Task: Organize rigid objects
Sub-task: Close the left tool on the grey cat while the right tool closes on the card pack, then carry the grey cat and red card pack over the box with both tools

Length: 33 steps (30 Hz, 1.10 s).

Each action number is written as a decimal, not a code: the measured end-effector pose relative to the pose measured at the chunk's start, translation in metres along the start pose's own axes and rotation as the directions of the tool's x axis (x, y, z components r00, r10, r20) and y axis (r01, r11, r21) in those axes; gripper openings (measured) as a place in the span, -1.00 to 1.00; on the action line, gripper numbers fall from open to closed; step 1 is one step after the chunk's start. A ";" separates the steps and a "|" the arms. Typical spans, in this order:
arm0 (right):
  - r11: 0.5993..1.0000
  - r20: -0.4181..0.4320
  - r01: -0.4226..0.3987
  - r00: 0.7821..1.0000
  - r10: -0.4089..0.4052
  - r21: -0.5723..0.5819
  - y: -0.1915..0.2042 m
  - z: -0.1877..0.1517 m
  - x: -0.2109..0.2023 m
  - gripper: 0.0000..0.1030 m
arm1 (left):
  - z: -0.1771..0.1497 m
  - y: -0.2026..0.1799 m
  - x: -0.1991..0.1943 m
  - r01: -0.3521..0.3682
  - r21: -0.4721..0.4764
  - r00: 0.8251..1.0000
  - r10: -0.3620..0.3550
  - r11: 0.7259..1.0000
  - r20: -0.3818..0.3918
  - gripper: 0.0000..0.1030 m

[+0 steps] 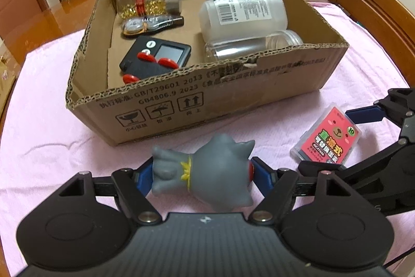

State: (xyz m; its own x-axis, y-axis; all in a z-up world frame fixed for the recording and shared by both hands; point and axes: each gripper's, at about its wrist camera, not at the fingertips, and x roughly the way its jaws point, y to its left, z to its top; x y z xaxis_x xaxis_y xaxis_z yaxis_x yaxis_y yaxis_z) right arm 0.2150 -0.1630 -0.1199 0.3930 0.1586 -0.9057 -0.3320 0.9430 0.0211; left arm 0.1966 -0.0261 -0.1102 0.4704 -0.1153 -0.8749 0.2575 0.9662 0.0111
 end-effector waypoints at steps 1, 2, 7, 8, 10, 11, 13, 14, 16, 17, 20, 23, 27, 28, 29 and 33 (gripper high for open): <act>1.000 -0.001 -0.001 1.000 0.001 -0.003 0.000 0.001 0.000 0.80 | 0.000 0.000 0.000 0.001 -0.002 1.000 -0.001 1.000 -0.001 0.47; 1.000 -0.003 -0.002 1.000 0.002 -0.004 0.000 0.001 0.000 0.80 | -0.001 0.000 0.000 -0.001 -0.005 1.000 0.001 1.000 -0.006 0.47; 1.000 -0.003 -0.005 1.000 0.005 -0.023 0.001 0.000 -0.001 0.80 | -0.002 0.004 0.003 0.010 -0.029 0.999 -0.011 1.000 -0.036 0.49; 1.000 -0.004 -0.007 1.000 0.007 -0.021 0.000 0.000 -0.001 0.79 | -0.002 0.004 0.003 0.010 -0.033 0.999 -0.011 0.999 -0.040 0.47; 1.000 -0.005 -0.009 1.000 0.008 -0.020 0.000 0.000 -0.001 0.79 | -0.002 0.001 0.003 0.009 -0.019 0.999 -0.010 1.000 -0.037 0.40; 1.000 -0.004 -0.008 1.000 0.008 -0.024 0.001 0.000 -0.001 0.79 | -0.003 0.001 0.003 0.008 -0.014 0.999 -0.008 1.000 -0.037 0.40; 0.999 -0.002 0.000 1.000 0.000 -0.032 0.001 -0.001 -0.003 0.79 | -0.004 0.001 0.001 0.017 -0.013 0.999 -0.017 1.000 -0.044 0.39; 0.999 -0.002 -0.003 1.000 0.003 -0.036 0.001 -0.002 -0.004 0.79 | -0.004 0.002 0.001 0.022 -0.013 0.999 -0.022 1.000 -0.048 0.39; 0.999 -0.001 -0.020 1.000 0.020 -0.030 -0.001 -0.002 -0.007 0.79 | -0.006 0.004 -0.003 0.026 -0.007 0.998 -0.026 1.000 -0.053 0.38; 0.999 -0.001 -0.030 1.000 0.030 -0.028 -0.002 -0.002 -0.009 0.79 | -0.005 0.005 -0.004 0.025 -0.003 0.998 -0.025 1.000 -0.055 0.38; 0.999 0.000 -0.040 0.999 0.040 -0.029 -0.005 -0.001 -0.015 0.78 | -0.005 0.007 -0.012 0.033 0.017 0.997 -0.032 0.999 -0.065 0.38; 0.998 0.003 -0.042 0.999 0.043 -0.047 -0.008 0.001 -0.024 0.78 | -0.002 0.008 -0.025 0.049 0.047 0.996 -0.045 0.998 -0.073 0.38; 0.996 0.009 -0.058 0.998 0.059 -0.068 -0.013 0.004 -0.042 0.79 | 0.007 0.012 -0.047 0.075 0.074 0.995 -0.070 0.994 -0.074 0.38; 0.995 0.010 -0.064 0.998 0.065 -0.075 -0.014 0.005 -0.046 0.79 | 0.010 0.013 -0.052 0.081 0.081 0.995 -0.076 0.993 -0.072 0.38; 0.994 0.008 -0.071 0.997 0.072 -0.080 -0.015 0.006 -0.050 0.79 | 0.013 0.014 -0.058 0.083 0.090 0.995 -0.077 0.993 -0.068 0.38; 0.988 0.012 -0.107 0.994 0.109 -0.108 -0.016 0.014 -0.069 0.79 | 0.034 0.019 -0.079 0.079 0.113 0.997 -0.079 0.990 -0.004 0.38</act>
State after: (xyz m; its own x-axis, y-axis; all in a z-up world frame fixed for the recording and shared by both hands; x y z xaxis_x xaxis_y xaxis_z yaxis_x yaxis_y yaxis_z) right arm 0.2048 -0.1853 -0.0515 0.3647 0.2638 -0.8930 -0.4624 0.8837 0.0723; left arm 0.1933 -0.0071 -0.0247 0.4449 -0.1908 -0.8750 0.3874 0.9219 -0.0041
